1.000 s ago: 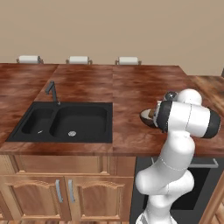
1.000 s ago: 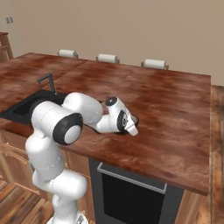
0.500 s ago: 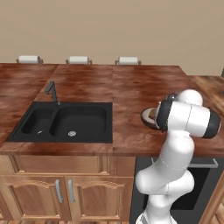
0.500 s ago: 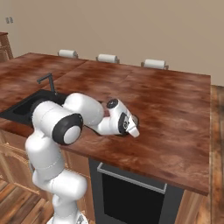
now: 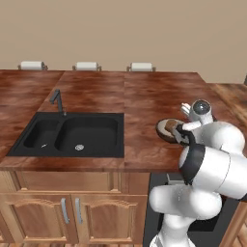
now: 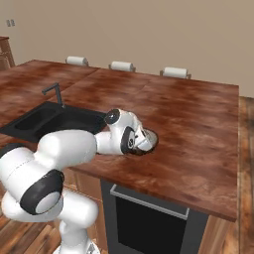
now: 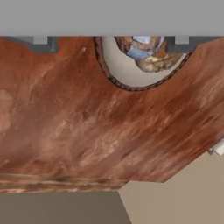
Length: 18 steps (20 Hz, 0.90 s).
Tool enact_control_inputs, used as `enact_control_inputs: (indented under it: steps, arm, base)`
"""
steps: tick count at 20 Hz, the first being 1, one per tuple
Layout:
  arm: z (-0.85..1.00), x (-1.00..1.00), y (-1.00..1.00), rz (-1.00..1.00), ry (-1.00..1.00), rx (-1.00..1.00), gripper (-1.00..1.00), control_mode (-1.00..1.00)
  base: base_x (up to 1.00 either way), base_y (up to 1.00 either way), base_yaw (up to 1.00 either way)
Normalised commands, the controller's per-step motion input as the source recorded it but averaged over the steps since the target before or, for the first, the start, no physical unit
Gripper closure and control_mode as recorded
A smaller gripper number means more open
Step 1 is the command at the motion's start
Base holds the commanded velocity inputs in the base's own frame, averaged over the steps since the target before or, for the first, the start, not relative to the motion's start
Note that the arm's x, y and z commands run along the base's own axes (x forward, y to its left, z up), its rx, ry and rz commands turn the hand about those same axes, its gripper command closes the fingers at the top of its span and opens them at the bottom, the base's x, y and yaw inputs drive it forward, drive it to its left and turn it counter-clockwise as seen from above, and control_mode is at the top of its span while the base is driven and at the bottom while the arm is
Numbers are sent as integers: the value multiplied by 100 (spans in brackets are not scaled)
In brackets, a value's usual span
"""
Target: Pick up the heated bread from the toaster oven and place it in the bowl. Then move the bread bowl to the dining counter.
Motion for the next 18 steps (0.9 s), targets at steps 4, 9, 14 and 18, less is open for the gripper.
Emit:
enact_control_inputs:
  steps: [4,9,14,18]
  arm:
    - [99,-98,48,0,-36,-10,-100,-100]
    - [100,-80,54,0,-52,-17,-100,-100]
    - [100,-50,52,0,-53,-18,-100,-100]
    - [61,-36,38,1,-41,-10,-100,-100]
  base:
    - [0,0,0]
    - [0,0,0]
    - [0,0,0]
    - [0,0,0]
